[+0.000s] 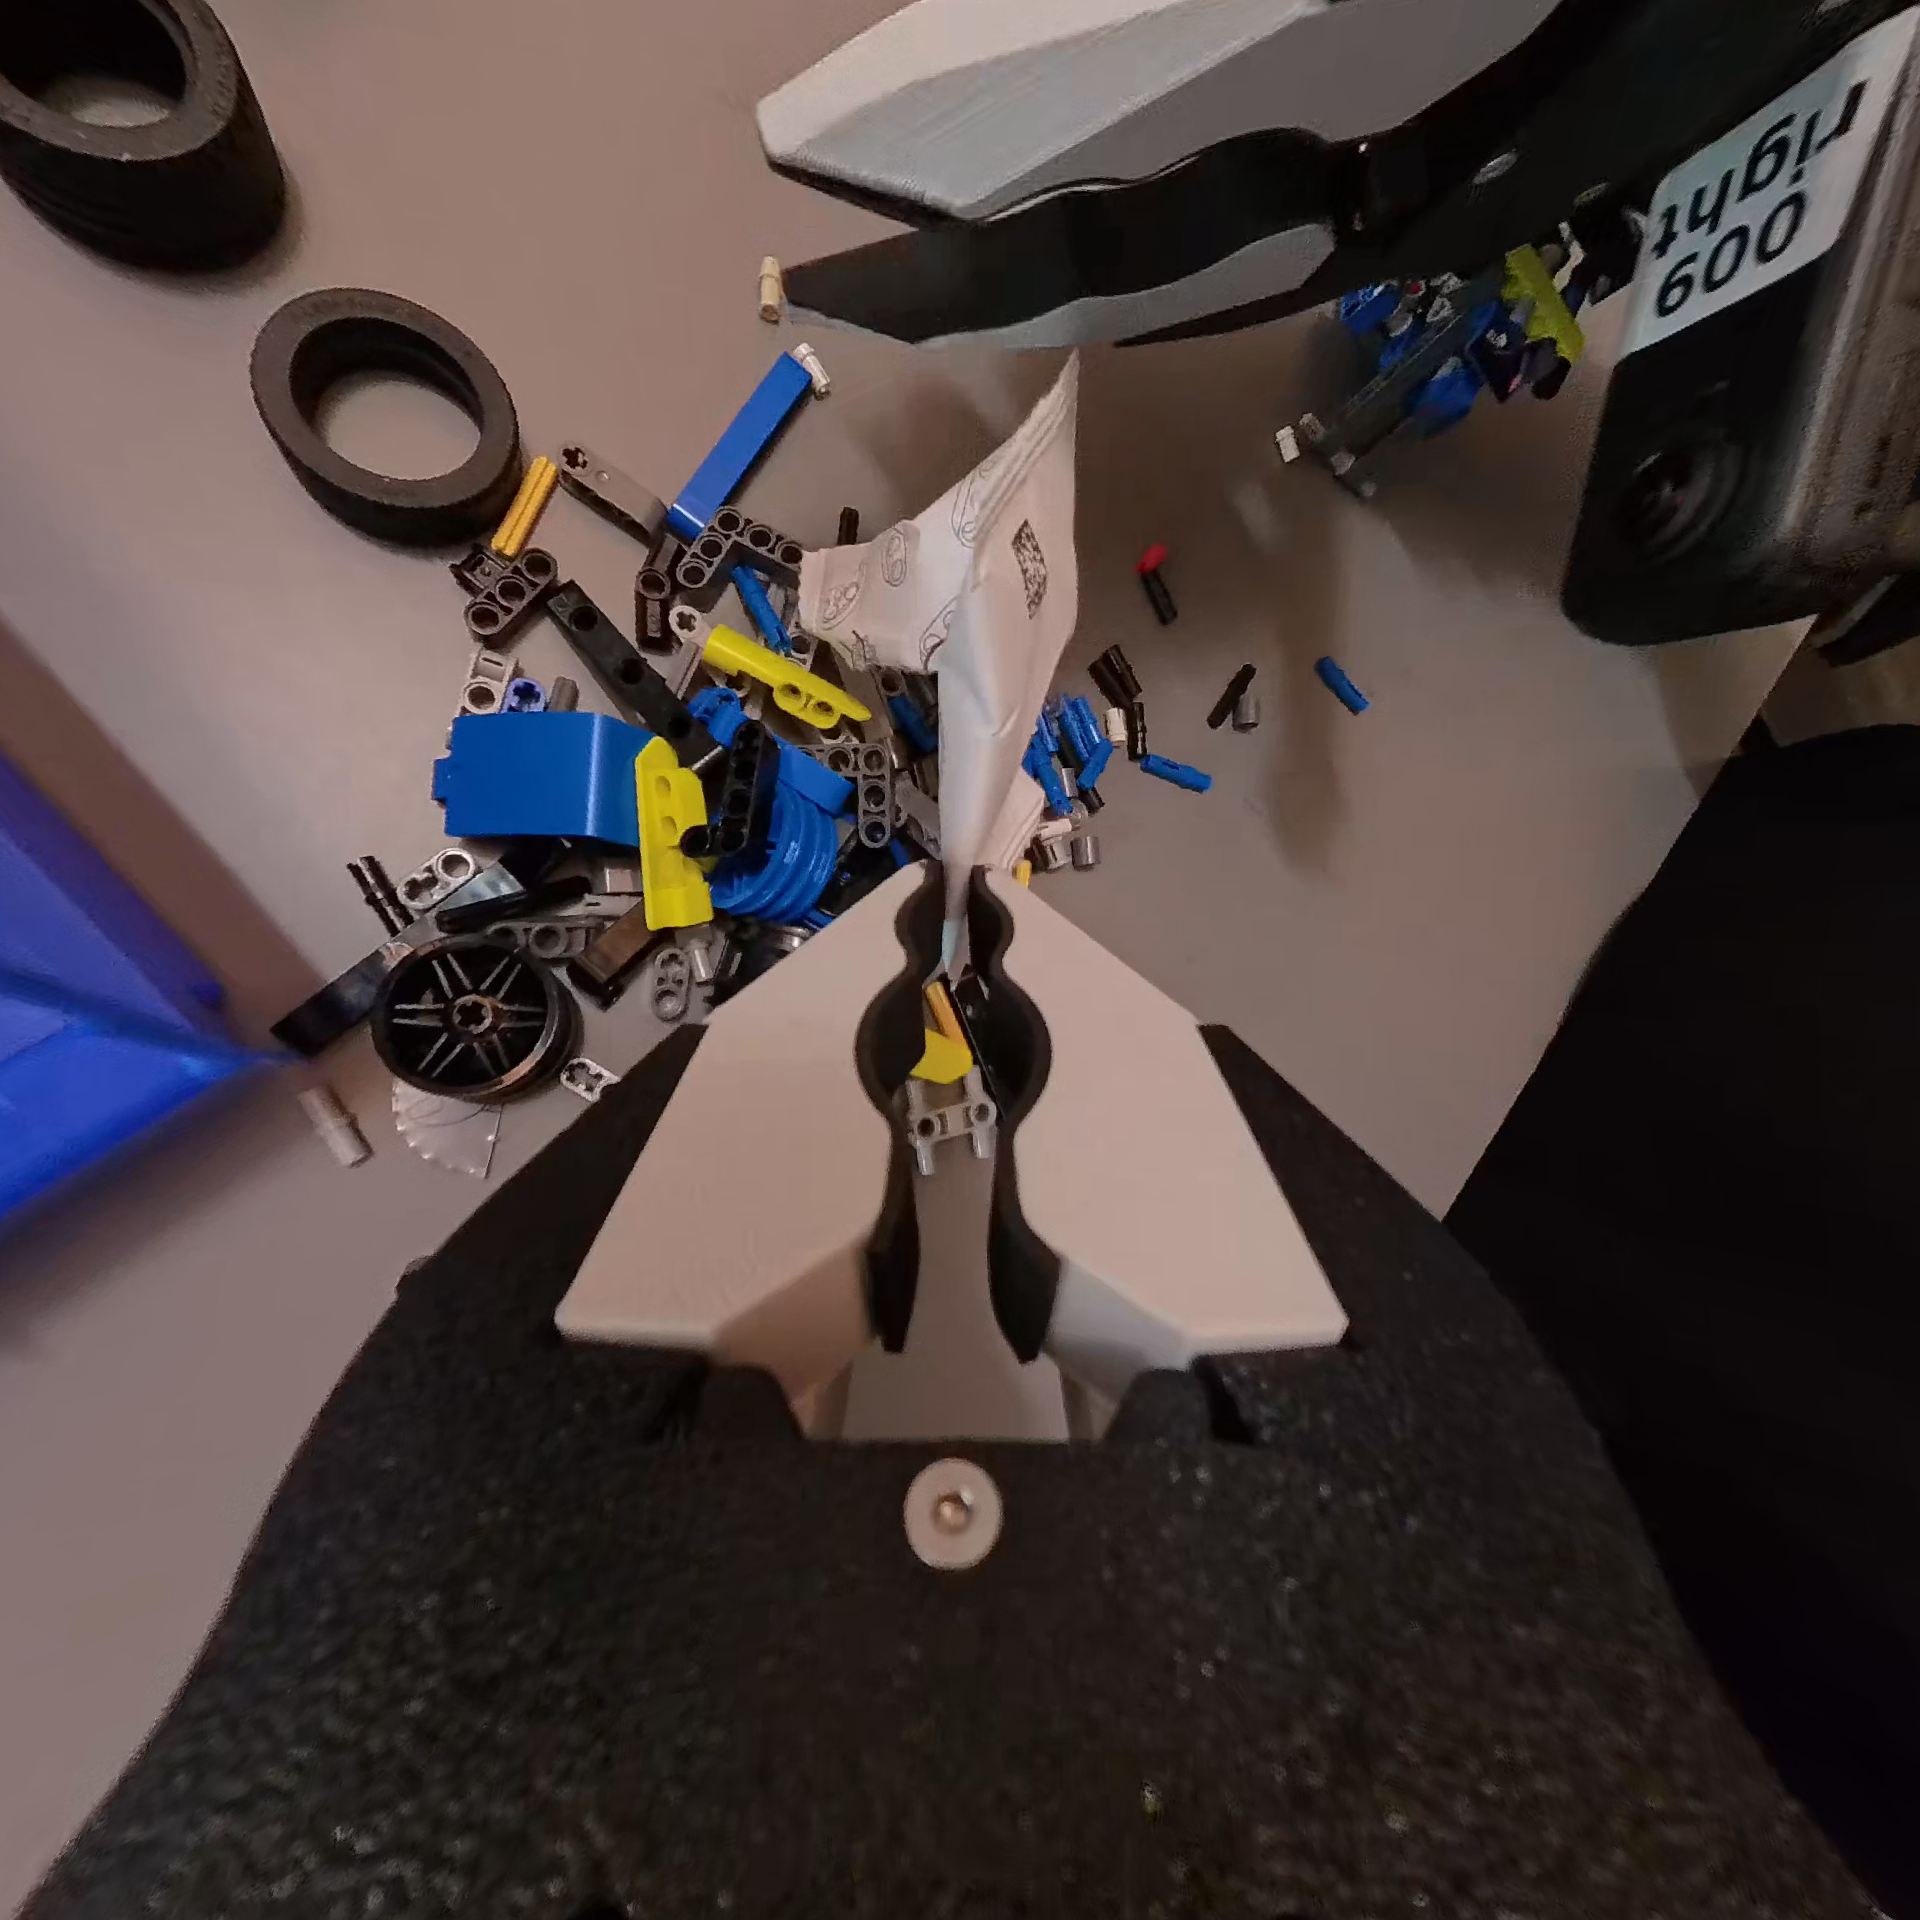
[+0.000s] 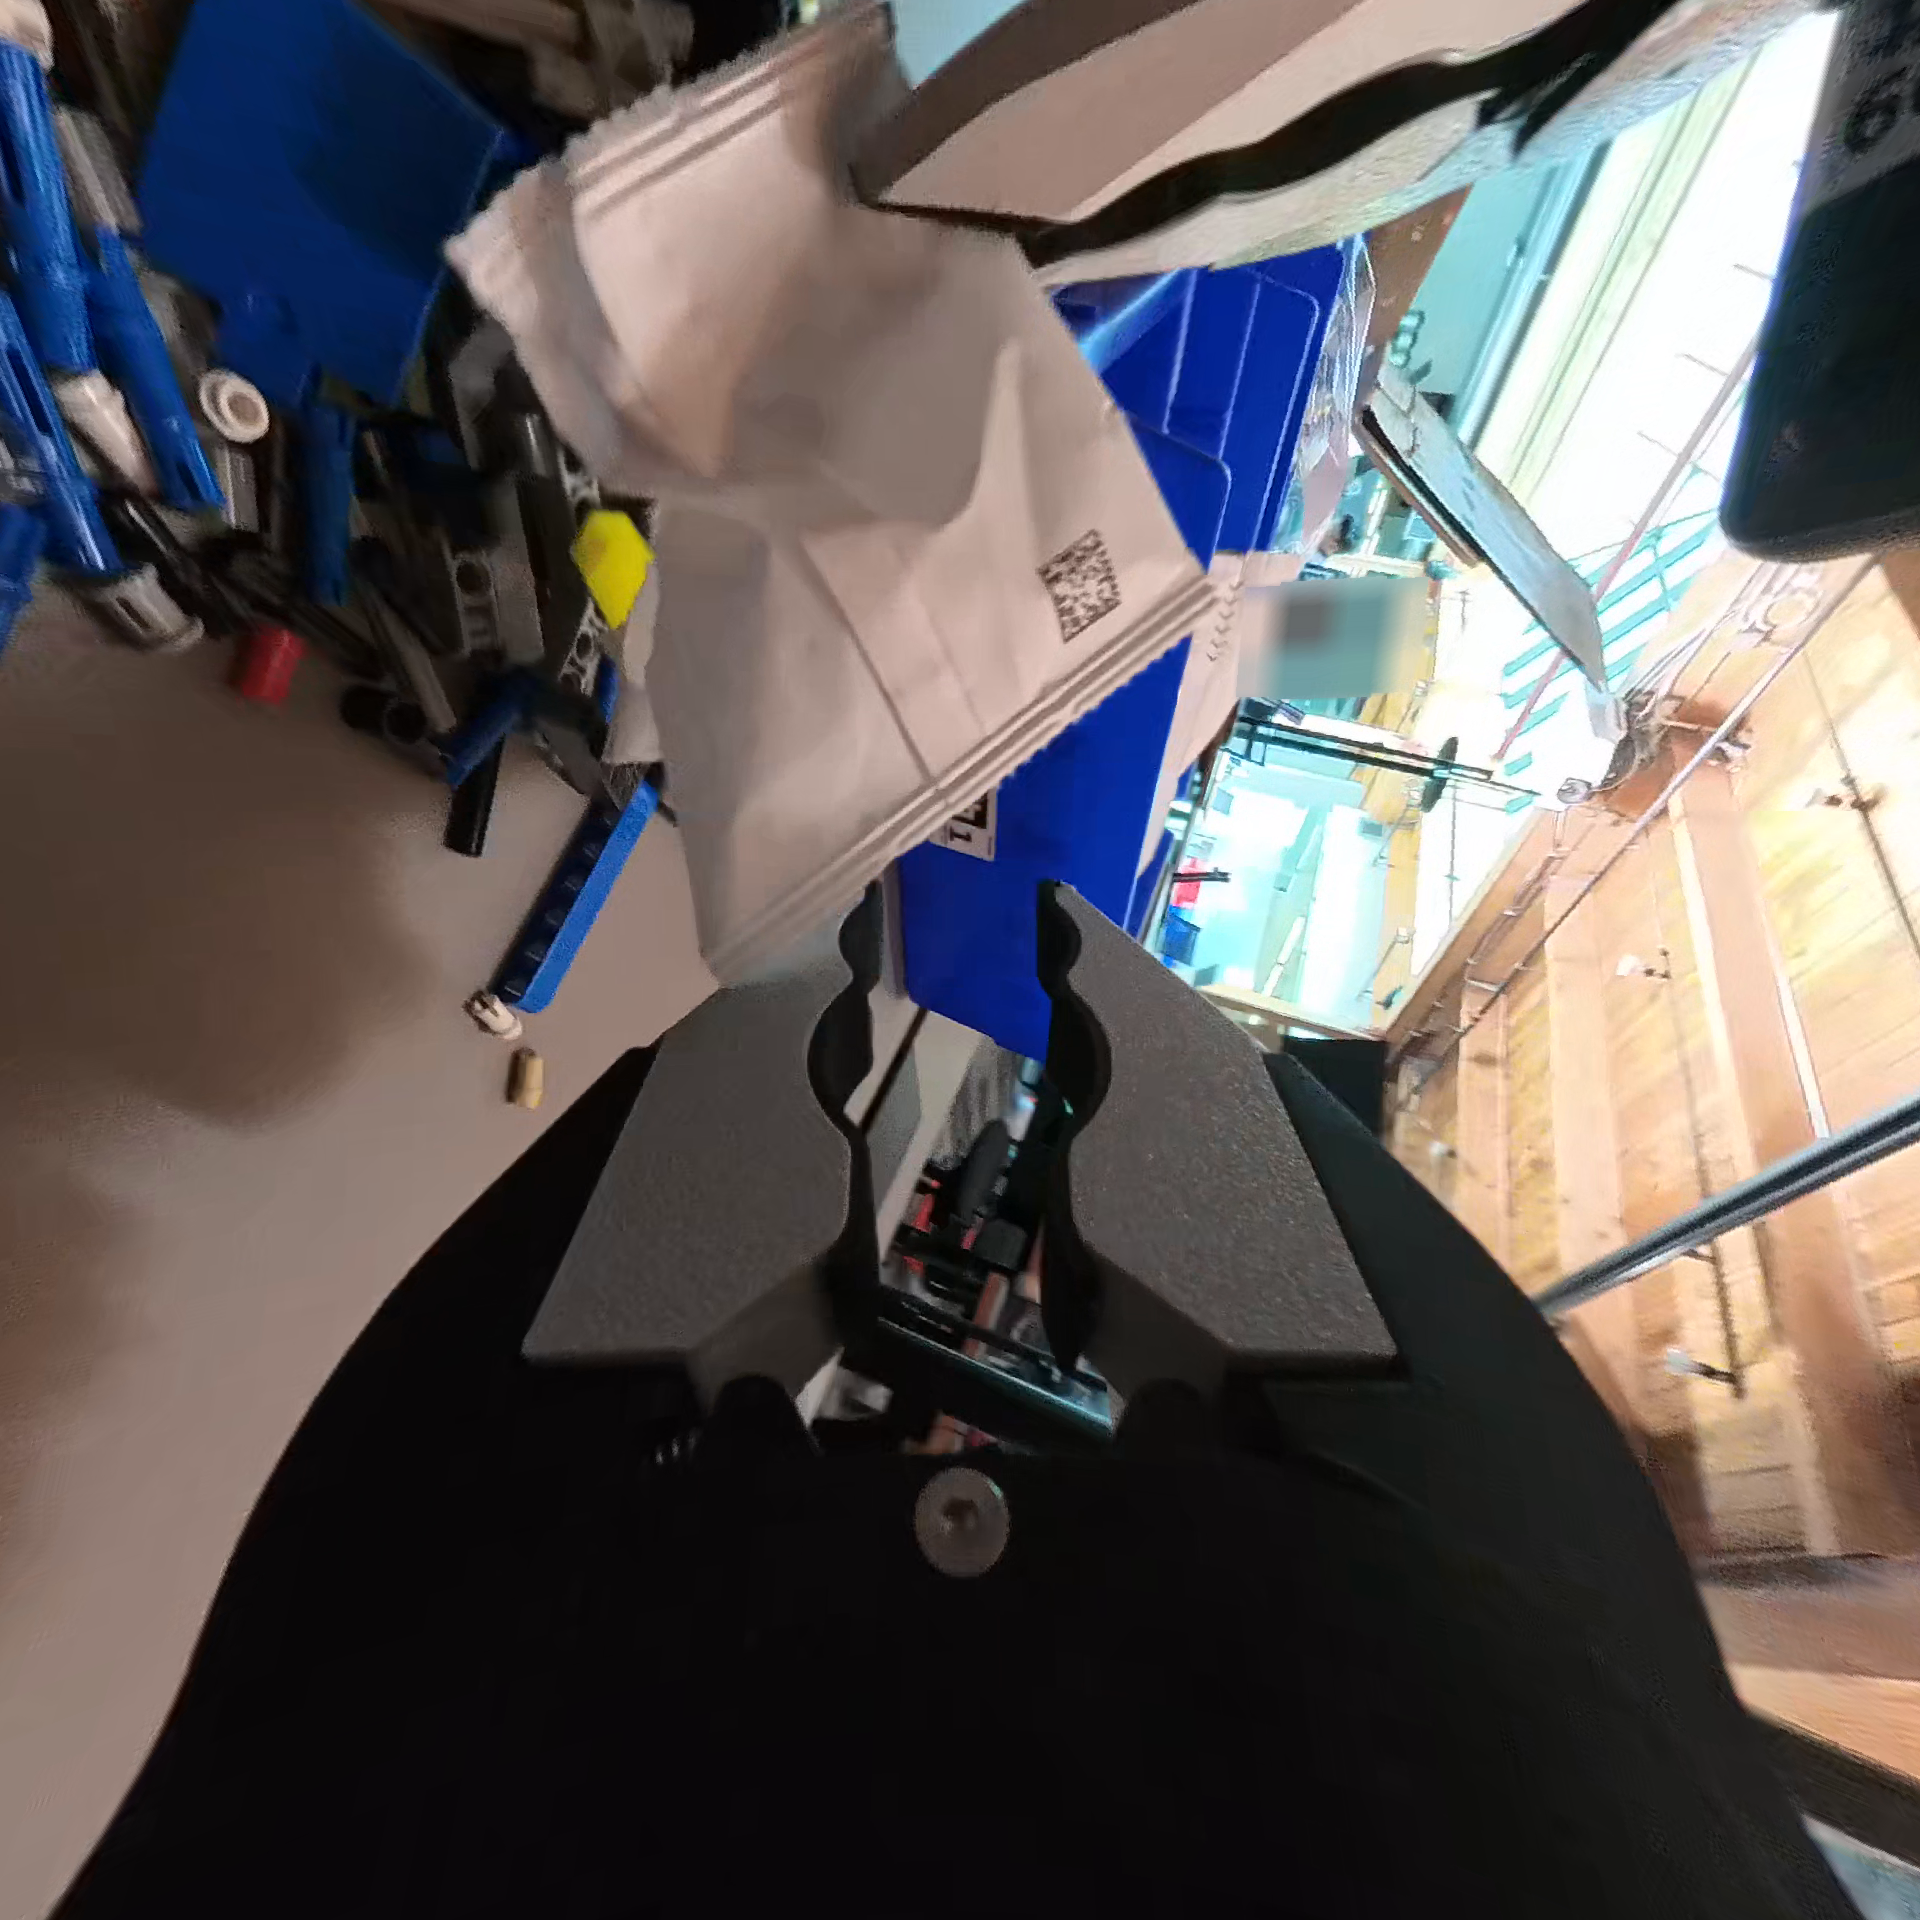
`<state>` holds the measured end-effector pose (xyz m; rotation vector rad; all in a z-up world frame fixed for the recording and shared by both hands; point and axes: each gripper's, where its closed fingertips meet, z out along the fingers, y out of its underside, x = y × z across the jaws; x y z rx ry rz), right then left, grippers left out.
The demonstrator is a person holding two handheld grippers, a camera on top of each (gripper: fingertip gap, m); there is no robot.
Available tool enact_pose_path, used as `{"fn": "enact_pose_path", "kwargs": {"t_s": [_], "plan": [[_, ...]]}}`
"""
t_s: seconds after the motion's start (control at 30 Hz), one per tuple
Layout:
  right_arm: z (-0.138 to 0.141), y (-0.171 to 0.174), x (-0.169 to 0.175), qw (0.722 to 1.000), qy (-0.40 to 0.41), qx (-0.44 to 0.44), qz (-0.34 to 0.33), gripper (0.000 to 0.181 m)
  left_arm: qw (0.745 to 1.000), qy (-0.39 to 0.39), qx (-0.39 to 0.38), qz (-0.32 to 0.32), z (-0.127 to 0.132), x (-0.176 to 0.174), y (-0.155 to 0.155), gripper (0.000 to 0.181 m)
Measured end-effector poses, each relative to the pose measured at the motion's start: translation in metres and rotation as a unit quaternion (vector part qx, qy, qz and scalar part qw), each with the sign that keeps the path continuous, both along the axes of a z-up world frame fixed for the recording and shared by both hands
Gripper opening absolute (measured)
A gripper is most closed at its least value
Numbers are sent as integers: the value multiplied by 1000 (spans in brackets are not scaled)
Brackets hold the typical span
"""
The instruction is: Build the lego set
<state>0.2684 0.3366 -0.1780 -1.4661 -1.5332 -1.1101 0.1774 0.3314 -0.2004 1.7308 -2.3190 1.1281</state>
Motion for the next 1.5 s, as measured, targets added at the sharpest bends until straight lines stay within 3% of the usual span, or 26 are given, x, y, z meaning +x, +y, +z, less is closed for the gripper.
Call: {"fn": "enact_pose_path", "kwargs": {"t_s": [0.03,0.17,0.27,0.37,0.47,0.53,0.63,0.73,0.87,0.93,1.07,1.2,1.3,1.43,1.5], "plan": [[-3,0,-1,1000,12,-14,-2,29,1000,0,0,-1,-1,0,-1,1],[-26,-9,29,989,33,-113,-86,29,1000,-26,-6,8,10,3,1,1],[-28,-21,38,966,142,-171,-130,33,998,-50,-22,19,19,5,4,1],[-31,-39,19,901,307,-265,-155,33,998,-55,-29,22,16,4,8,1],[-32,-54,-10,801,450,-353,-179,29,996,-77,-51,21,21,5,11,1],[-29,-50,-12,786,480,-343,-183,35,991,-94,-96,17,33,3,9,1],[-16,-44,-28,770,530,-327,-137,38,979,-109,-169,17,47,1,8,2],[-12,-42,-30,778,528,-317,-121,40,969,-104,-224,10,53,-4,5,2],[4,-43,-39,776,540,-315,-82,26,957,-90,-275,4,59,-8,2,2],[18,-45,-39,765,554,-319,-78,44,960,-76,-270,8,56,-8,2,2],[37,-49,-34,764,551,-326,-78,46,989,-52,-135,1,38,-8,5,1],[34,-43,-44,769,533,-342,-85,50,998,-50,-11,-43,35,-4,-6,1],[28,-43,-53,767,528,-357,-75,17,995,-56,55,-67,33,1,-10,1],[19,-50,-55,780,506,-358,-86,0,986,-92,111,-88,31,3,-10,1],[25,-49,-52,791,510,-327,-85,0,980,-138,117,-81,38,7,-9,2]]}}
